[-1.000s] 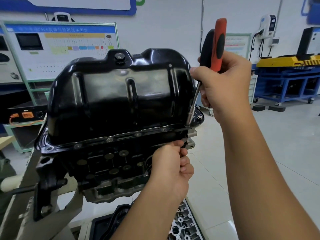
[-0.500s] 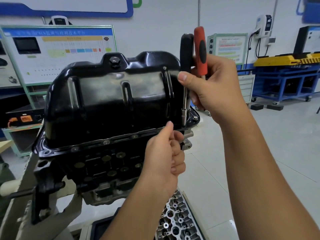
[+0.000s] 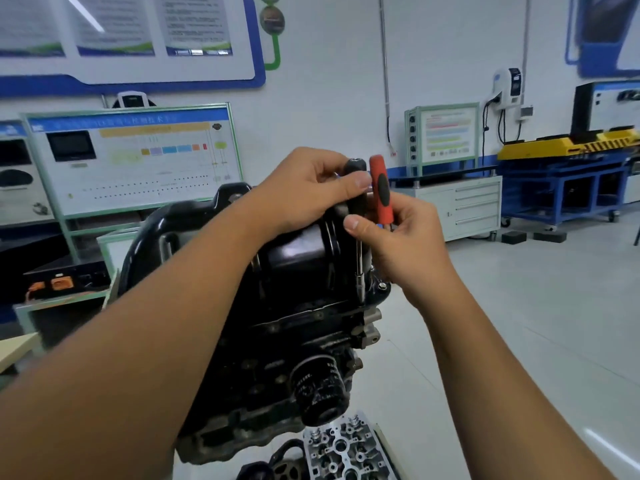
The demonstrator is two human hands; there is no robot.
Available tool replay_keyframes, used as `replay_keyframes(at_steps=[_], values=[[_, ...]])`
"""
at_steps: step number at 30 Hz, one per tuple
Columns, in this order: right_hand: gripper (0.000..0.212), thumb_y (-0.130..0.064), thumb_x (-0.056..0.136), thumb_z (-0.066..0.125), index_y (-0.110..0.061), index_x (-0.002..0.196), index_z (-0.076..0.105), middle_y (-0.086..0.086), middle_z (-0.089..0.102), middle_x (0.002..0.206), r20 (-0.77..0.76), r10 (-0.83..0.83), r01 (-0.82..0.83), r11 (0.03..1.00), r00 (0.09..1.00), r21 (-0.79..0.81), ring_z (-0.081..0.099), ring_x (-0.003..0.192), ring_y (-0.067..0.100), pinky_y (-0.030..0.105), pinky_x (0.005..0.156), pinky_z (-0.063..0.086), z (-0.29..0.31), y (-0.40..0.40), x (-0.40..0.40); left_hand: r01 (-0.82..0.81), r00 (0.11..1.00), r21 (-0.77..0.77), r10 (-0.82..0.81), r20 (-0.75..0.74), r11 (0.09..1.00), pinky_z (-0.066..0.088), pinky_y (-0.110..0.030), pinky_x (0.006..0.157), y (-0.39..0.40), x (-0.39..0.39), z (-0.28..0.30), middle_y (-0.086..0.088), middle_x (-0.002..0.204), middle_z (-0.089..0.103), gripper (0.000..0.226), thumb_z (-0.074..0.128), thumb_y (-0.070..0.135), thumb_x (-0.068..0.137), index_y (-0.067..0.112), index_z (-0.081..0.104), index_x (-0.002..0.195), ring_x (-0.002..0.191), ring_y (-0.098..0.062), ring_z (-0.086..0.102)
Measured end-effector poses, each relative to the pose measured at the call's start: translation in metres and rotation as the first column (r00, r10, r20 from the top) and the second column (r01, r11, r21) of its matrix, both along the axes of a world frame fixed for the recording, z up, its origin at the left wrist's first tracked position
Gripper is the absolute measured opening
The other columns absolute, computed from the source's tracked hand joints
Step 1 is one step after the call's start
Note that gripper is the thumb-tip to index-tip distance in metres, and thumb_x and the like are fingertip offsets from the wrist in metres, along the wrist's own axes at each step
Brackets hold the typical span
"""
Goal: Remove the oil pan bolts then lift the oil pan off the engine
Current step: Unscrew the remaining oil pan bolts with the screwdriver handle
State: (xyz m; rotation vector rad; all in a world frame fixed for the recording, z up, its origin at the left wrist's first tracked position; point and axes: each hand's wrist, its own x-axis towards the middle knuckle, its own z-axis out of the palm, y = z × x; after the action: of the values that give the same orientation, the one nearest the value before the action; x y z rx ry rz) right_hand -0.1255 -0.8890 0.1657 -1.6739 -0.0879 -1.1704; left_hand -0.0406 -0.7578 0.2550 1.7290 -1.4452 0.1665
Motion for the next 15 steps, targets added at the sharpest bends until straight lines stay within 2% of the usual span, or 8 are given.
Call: replay_keyframes(at_steps=[2,3,5,7,8,10,12,15], values=[[0.039,-0.029,0.085,0.08,0.004,0.091,0.059,0.008,0.043,0.061,-0.059,0.033,-0.028,0.996,0.998,0.085,0.038,0.047,0.02,0.03,0.051,0.035,-0.001,0.007,-0.001,0.006,1.0,0.023,-0.006,-0.019,1.0,0.053,-0.057,0.091,-0.002,0.009,0.004,-0.039,0.104,0.067,0.034,0.067,0.025,0.098,-0.008,0.069,0.107,0.088,-0.025,0.06],[0.037,-0.031,0.084,0.082,-0.002,0.094,0.061,0.009,0.049,0.062,-0.063,0.064,-0.051,0.979,0.996,0.197,0.038,0.041,0.02,0.027,0.045,0.034,0.0,0.009,-0.002,0.01,1.0,0.023,-0.01,-0.02,1.0,0.053,-0.052,0.085,-0.003,0.01,0.004,-0.039,0.1,0.067,0.036,0.068,0.027,0.096,-0.008,0.069,0.104,0.085,-0.023,0.058],[0.032,-0.038,0.085,0.081,-0.017,0.102,0.062,0.009,0.063,0.075,-0.078,0.067,-0.018,0.864,0.995,0.503,0.04,0.036,0.018,0.024,0.04,0.033,0.008,0.01,-0.004,0.016,0.999,0.002,-0.016,-0.049,1.0,0.052,-0.033,0.074,-0.002,0.013,0.003,-0.027,0.086,0.07,0.023,0.071,0.024,0.096,0.001,0.072,0.094,0.077,-0.017,0.06],[0.014,-0.034,0.098,0.062,-0.022,0.102,0.056,0.009,0.063,0.084,-0.158,0.09,0.049,0.705,0.983,0.707,0.042,0.041,0.015,0.023,0.043,0.036,0.026,0.007,-0.011,0.029,0.994,-0.01,-0.029,-0.101,1.0,0.053,-0.025,0.072,0.0,0.012,0.004,-0.019,0.085,0.074,0.015,0.074,0.022,0.094,0.008,0.073,0.089,0.073,-0.014,0.067],[0.005,-0.026,0.102,0.052,-0.021,0.101,0.054,0.011,0.062,0.086,-0.197,0.139,0.06,0.654,0.971,0.754,0.042,0.046,0.016,0.024,0.047,0.037,0.036,0.004,-0.017,0.027,0.992,-0.013,-0.028,-0.12,1.0,0.054,-0.027,0.074,0.001,0.011,0.004,-0.023,0.089,0.075,0.02,0.077,0.026,0.091,0.006,0.073,0.09,0.076,-0.017,0.069],[0.01,-0.007,0.1,0.04,-0.012,0.097,0.048,0.017,0.06,0.091,-0.248,0.246,0.052,0.603,0.937,0.796,0.041,0.051,0.018,0.027,0.055,0.041,0.052,0.0,-0.028,0.026,0.991,-0.007,-0.027,-0.135,1.0,0.049,-0.035,0.08,0.002,0.009,0.005,-0.032,0.091,0.07,0.04,0.079,0.037,0.081,0.0,0.072,0.095,0.08,-0.022,0.063],[0.018,0.008,0.096,0.031,-0.005,0.094,0.042,0.022,0.055,0.1,-0.255,0.32,0.018,0.591,0.912,0.807,0.045,0.056,0.019,0.028,0.051,0.05,0.063,0.003,-0.036,0.041,0.985,-0.004,-0.042,-0.17,0.999,0.045,-0.038,0.08,0.002,0.004,0.005,-0.024,0.086,0.065,0.055,0.079,0.046,0.074,-0.003,0.071,0.098,0.08,-0.023,0.057],[0.026,0.018,0.098,0.024,0.001,0.102,0.043,0.023,0.046,0.105,-0.222,0.353,-0.027,0.581,0.909,0.813,0.058,0.072,0.024,0.043,0.044,0.059,0.077,0.014,-0.04,0.06,0.976,0.003,-0.058,-0.212,0.998,0.047,-0.041,0.082,0.004,0.001,0.005,-0.02,0.087,0.065,0.065,0.079,0.053,0.067,-0.003,0.07,0.099,0.081,-0.024,0.054]])
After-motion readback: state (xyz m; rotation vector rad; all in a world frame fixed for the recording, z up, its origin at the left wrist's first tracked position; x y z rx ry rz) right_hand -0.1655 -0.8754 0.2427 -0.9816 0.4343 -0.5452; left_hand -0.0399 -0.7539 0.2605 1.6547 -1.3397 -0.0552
